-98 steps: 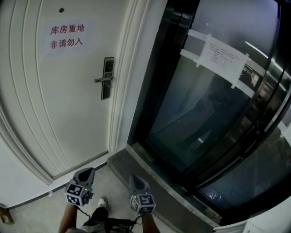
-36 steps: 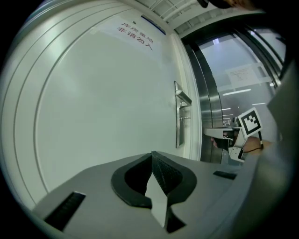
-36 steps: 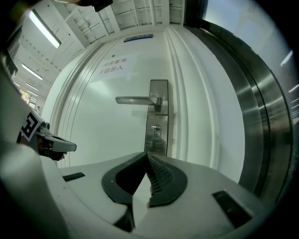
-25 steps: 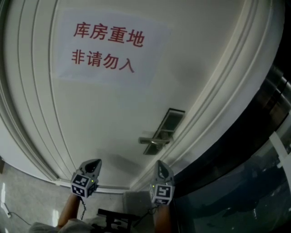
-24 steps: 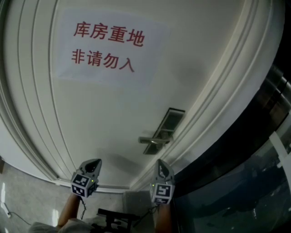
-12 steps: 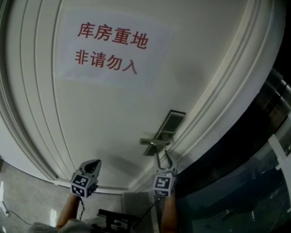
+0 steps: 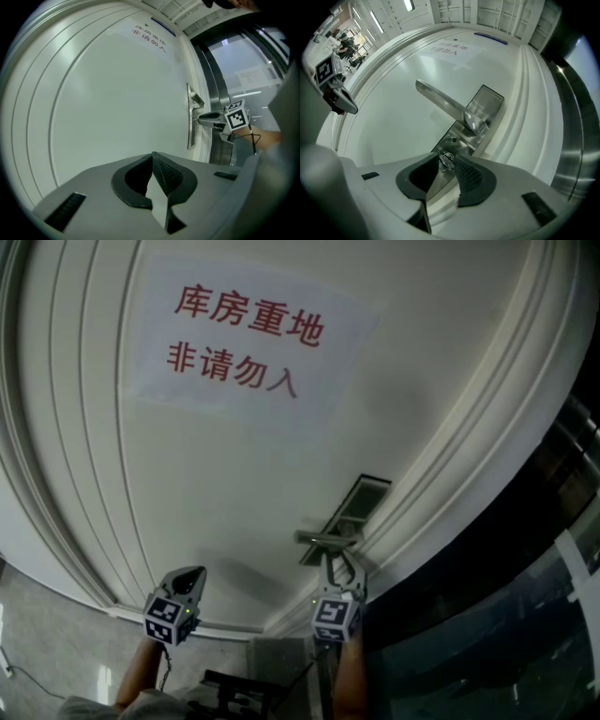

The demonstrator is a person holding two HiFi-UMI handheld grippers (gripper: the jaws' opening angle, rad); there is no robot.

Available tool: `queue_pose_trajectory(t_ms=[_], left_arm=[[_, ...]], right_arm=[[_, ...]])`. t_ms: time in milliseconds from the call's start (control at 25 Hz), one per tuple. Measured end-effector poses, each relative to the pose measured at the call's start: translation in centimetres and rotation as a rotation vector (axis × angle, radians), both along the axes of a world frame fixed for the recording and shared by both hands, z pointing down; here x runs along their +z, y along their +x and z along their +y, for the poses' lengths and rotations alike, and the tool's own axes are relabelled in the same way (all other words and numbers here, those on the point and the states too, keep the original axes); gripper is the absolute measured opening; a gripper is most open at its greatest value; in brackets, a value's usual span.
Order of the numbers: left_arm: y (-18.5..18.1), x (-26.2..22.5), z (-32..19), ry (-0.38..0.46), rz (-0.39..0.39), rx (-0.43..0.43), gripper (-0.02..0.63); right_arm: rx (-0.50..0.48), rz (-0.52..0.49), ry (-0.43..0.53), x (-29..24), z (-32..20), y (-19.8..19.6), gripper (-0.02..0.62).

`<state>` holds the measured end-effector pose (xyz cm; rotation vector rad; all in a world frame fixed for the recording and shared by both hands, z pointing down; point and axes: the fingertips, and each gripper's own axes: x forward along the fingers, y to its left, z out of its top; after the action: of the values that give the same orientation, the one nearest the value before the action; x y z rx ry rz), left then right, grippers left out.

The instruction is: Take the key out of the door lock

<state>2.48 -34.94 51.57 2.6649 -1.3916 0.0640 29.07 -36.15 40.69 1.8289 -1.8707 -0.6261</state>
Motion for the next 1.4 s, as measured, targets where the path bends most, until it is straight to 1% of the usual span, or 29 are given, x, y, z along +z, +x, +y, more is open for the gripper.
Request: queue_pose_trajectory(t_ms=[40, 240, 360, 480, 600, 1400], left_arm=[[-0.04, -0.01, -0.08, -0.001, 0.0, -0.001, 0.007], [0.01, -0.01, -0.42, -0.002, 0.004, 0.002, 0.006], [0.09, 0.11, -0.55, -0.005, 0.004, 0.007, 0.006], [0.19, 0.23, -0.74, -0.008, 0.008, 0.011, 0.008], [0.24, 0.29, -0.9, -0.007, 0.008, 0.013, 0.007], [-0.24, 0.45, -0.61, -0.012, 0.03, -0.006, 0.006]], right_arm=[[0.009, 0.009, 0.006, -0.07, -0.03, 0.03, 0.112], [-0.001, 0.047, 0.024, -0.4, -0.31, -0.35, 0.092], [0.011, 0.086, 0.0, -0.39, -0.24, -0.3, 0.086], [0.034, 0.101, -0.018, -0.47, -0.11, -0.47, 0.073], [0.05, 0.146, -0.013, -0.67, -0.26, -0.6, 0.022], [0.054, 0.363, -0.015, -0.24, -0.46, -0.82, 0.018]])
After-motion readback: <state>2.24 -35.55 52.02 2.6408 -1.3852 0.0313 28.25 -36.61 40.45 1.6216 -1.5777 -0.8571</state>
